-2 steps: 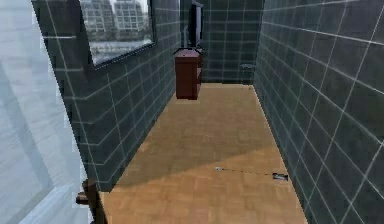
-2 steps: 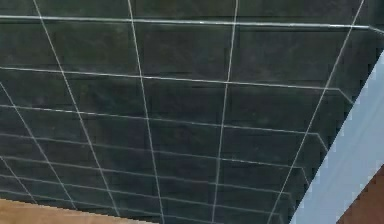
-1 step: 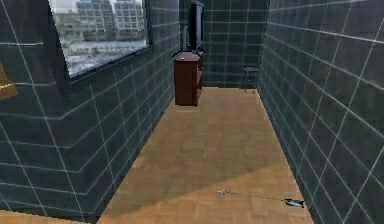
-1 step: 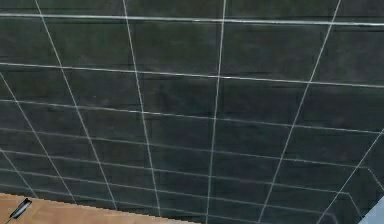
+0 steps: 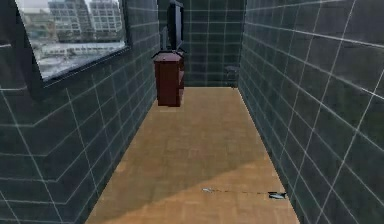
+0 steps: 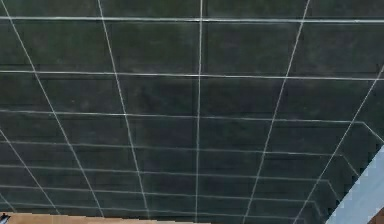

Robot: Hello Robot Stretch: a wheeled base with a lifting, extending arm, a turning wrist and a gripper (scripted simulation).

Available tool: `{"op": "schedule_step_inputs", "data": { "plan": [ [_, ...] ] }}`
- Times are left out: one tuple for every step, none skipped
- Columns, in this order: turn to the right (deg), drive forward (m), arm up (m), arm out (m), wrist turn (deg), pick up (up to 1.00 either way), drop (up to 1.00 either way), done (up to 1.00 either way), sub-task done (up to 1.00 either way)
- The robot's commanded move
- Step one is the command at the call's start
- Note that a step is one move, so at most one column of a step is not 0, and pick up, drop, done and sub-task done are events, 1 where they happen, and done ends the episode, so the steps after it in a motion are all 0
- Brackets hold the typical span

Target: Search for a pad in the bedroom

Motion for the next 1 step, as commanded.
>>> {"op": "schedule_step_inputs", "data": {
  "plan": [
    [0.0,0.45,0.00,0.00,0.0,0.00,0.00,0.00,0.00]
  ]
}}
